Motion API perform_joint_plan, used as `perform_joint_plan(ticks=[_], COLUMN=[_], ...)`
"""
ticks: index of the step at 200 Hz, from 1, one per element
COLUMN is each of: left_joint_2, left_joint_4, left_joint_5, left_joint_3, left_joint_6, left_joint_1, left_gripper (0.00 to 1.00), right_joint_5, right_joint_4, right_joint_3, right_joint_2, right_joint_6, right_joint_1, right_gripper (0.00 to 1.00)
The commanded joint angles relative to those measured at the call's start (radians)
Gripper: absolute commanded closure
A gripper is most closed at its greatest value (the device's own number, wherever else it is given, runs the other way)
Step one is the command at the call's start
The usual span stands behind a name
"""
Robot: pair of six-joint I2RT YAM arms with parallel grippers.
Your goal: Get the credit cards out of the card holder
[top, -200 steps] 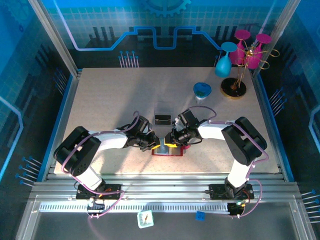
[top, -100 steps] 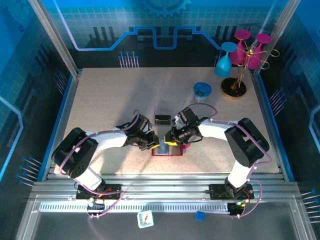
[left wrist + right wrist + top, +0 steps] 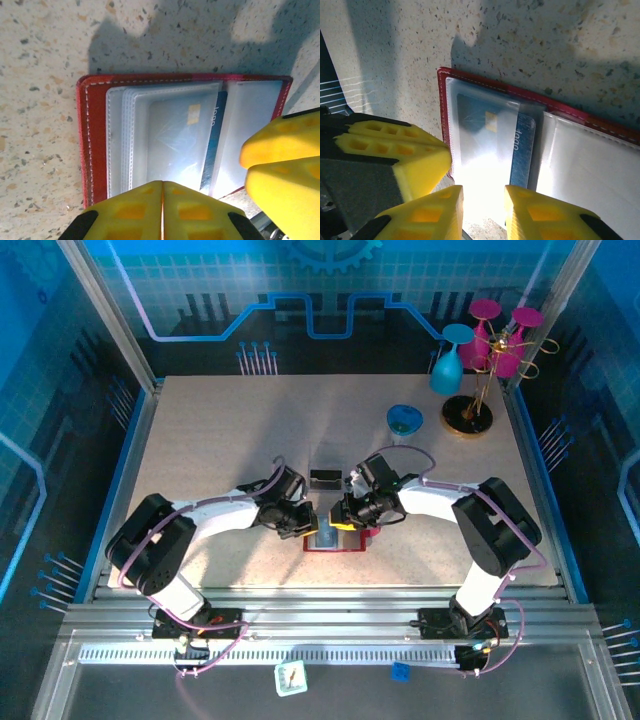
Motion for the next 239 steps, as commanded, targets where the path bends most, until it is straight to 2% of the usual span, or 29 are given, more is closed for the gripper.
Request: perform_joint_plan(ticks=[1,239], left_joint_2=[0.01,0.041], left_joint_4=[-0.084,-0.091], left_joint_5=[-0.056,-0.067], left_joint_3=[0.031,0.024], left_joint_6=[0.046,0.045], left_joint_1=[-0.013,-0.028], left_gripper=[0.92,0.93], right_joint_5=[0.005,-0.046], right_joint_4=[-0.018,0.1], right_joint_3=[0.0,-0.074], right_joint_2=[-0.023,0.066], right_joint_6=[-0.015,0.01], right_joint_1=[-0.011,-0.016], right_gripper=[0.72,0.74])
